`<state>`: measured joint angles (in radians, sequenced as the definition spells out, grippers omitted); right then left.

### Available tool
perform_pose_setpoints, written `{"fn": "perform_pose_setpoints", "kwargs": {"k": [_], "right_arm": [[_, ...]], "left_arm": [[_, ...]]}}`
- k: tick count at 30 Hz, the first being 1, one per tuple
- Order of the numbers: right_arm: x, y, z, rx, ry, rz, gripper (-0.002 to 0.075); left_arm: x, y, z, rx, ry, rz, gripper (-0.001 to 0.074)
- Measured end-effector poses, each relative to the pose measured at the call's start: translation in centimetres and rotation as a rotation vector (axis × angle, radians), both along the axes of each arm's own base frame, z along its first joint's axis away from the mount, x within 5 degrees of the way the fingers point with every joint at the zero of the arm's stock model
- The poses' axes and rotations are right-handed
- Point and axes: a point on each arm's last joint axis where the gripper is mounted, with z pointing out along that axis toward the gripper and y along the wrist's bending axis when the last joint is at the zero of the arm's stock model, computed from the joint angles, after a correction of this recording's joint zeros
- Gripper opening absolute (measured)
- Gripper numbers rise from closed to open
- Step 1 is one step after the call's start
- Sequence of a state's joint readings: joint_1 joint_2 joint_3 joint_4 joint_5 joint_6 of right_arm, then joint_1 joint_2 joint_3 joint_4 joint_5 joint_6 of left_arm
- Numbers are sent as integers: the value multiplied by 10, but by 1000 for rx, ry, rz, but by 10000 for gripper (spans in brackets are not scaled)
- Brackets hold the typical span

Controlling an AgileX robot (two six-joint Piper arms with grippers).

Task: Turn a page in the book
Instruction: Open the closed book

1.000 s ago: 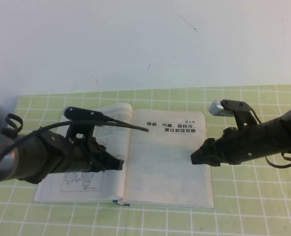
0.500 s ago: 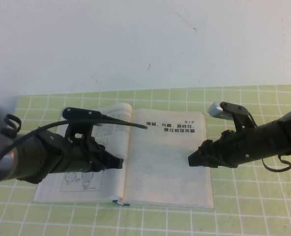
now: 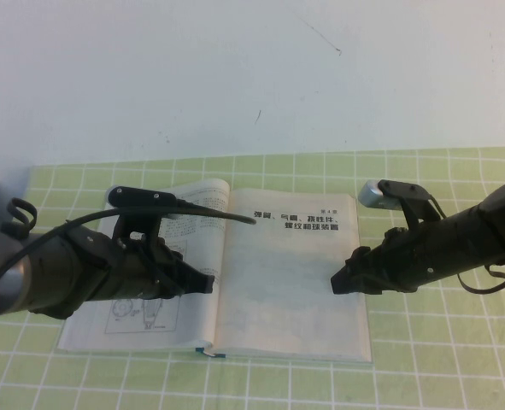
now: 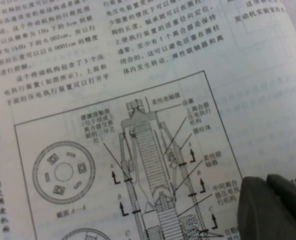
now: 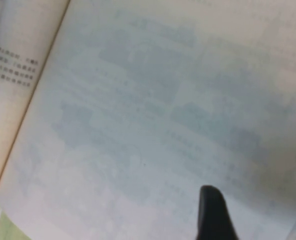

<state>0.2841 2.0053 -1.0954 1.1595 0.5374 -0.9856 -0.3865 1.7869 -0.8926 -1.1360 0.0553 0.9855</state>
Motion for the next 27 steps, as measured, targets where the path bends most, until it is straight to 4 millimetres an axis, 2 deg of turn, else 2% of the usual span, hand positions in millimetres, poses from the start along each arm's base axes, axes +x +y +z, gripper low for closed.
{"fn": "perform_pose_setpoints", "kwargs": {"k": [10,18,27], "right_arm": [[0,2,1,23,-20,46,387],[3,10,16,88,-16,134,387],[3,12,18,98,-17,150,387]], "left_arm": [[0,1,0,-1,0,3,-4],[-1,-1,0,-20,18,0,-4],[-1,-1,0,-31,25,5,-4]]}}
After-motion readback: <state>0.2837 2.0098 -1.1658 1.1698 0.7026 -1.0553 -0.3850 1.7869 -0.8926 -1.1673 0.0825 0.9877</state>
